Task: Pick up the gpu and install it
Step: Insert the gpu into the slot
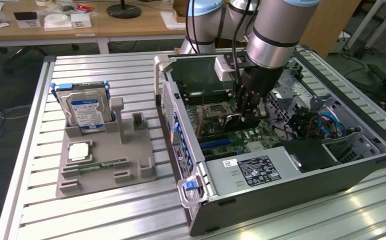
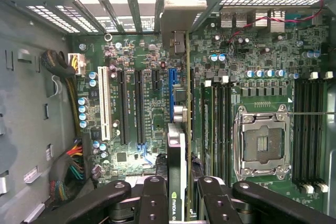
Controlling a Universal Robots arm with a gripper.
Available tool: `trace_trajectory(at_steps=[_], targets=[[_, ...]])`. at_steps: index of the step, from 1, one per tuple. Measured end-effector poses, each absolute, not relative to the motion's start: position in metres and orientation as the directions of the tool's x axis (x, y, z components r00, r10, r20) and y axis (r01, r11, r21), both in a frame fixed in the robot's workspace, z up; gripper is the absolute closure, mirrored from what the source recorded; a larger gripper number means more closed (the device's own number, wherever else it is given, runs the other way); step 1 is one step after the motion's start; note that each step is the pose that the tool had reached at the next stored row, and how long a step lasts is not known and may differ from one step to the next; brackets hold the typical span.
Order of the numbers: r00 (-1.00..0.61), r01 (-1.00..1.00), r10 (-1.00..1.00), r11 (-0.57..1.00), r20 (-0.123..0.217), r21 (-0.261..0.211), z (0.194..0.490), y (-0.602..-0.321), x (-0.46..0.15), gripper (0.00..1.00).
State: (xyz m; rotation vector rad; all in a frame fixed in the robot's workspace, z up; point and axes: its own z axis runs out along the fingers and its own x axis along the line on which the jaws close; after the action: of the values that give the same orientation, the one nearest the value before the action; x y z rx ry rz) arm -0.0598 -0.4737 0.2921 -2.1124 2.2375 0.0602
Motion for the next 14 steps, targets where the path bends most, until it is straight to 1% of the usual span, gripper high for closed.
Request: trace_trajectory(at_steps=[14], targets=[[-0.057,-0.998,-0.996,0.058,-0.073,-0.015,0.2919,-0.4738,-0.0598,0.73]])
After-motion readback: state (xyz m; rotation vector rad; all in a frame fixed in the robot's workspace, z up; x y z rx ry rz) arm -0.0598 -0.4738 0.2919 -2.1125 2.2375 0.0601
